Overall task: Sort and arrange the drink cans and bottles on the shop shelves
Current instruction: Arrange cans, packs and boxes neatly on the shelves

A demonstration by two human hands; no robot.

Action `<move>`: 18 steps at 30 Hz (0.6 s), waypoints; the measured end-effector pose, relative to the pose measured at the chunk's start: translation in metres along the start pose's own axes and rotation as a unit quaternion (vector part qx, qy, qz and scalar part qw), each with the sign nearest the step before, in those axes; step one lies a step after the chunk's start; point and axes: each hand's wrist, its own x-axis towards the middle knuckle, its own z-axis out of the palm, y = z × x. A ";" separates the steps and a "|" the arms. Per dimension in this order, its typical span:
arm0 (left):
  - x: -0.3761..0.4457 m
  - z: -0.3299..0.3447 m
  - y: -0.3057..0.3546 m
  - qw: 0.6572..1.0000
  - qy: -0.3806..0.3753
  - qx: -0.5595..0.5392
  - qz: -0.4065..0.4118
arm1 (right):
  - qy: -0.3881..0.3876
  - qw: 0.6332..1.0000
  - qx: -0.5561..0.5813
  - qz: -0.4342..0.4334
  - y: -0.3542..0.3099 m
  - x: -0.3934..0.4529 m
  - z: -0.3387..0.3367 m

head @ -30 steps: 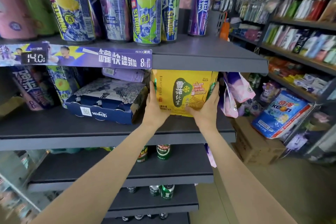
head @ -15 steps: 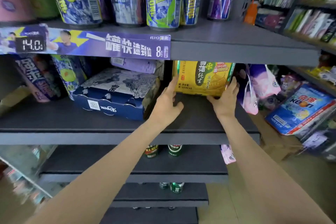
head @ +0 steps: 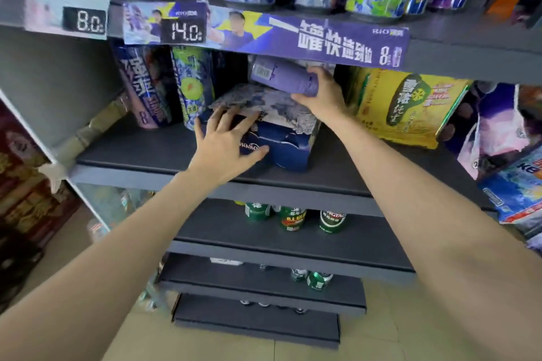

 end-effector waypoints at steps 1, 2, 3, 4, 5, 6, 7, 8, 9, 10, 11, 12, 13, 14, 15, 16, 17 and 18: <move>-0.002 0.003 -0.004 1.000 -0.011 0.025 0.015 | -0.014 1.000 -0.022 0.006 0.002 0.009 0.006; -0.002 0.004 -0.007 0.999 -0.016 0.041 0.020 | -0.021 0.999 -0.047 0.014 0.003 0.017 0.011; -0.001 0.004 -0.007 0.998 -0.018 0.050 0.020 | -0.018 0.997 -0.073 0.022 0.004 0.024 0.014; 0.001 0.004 -0.007 0.998 -0.017 0.054 0.020 | -0.011 0.995 -0.093 0.033 0.006 0.029 0.017; 0.001 0.004 -0.006 0.998 -0.016 0.055 0.020 | -0.003 0.993 -0.106 0.043 0.006 0.033 0.018; 0.001 0.004 -0.005 0.998 -0.017 0.055 0.019 | -0.001 0.992 -0.112 0.049 0.006 0.035 0.018; 0.001 0.004 -0.005 0.998 -0.017 0.056 0.018 | -0.002 0.992 -0.113 0.047 0.006 0.035 0.017; 0.001 0.006 -0.005 0.998 -0.014 0.058 0.017 | -0.001 0.993 -0.109 0.038 0.006 0.035 0.016; 0.001 0.006 -0.006 0.998 -0.010 0.064 0.015 | 0.008 0.994 -0.103 0.022 0.005 0.033 0.015; 0.001 0.007 -0.006 0.997 -0.006 0.069 0.016 | 0.017 0.995 -0.094 0.005 0.004 0.031 0.013; 0.001 0.008 -0.006 0.997 -0.002 0.069 0.017 | 0.023 0.996 -0.087 -0.011 0.002 0.026 0.012; 0.000 0.009 -0.007 0.998 0.003 0.067 0.019 | 0.029 0.996 -0.080 -0.024 -0.002 0.021 0.011; 0.001 0.009 -0.007 0.998 0.009 0.065 0.023 | 0.036 0.996 -0.074 -0.036 -0.006 0.014 0.011; 0.001 0.009 -0.007 0.998 0.014 0.064 0.025 | 0.047 0.996 -0.062 -0.046 -0.010 0.006 0.012; 0.001 0.010 -0.007 0.997 0.015 0.064 0.027 | 0.063 0.996 -0.042 -0.050 -0.013 -0.005 0.012; 0.001 0.011 -0.007 0.997 0.014 0.067 0.026 | 0.080 0.995 -0.015 -0.054 -0.016 -0.019 0.012; 0.001 0.011 -0.007 0.997 0.012 0.069 0.023 | 0.092 0.994 0.012 -0.053 -0.021 -0.034 0.011; 0.001 0.011 -0.007 0.997 0.005 0.071 0.020 | 0.096 0.994 0.033 -0.052 -0.025 -0.049 0.009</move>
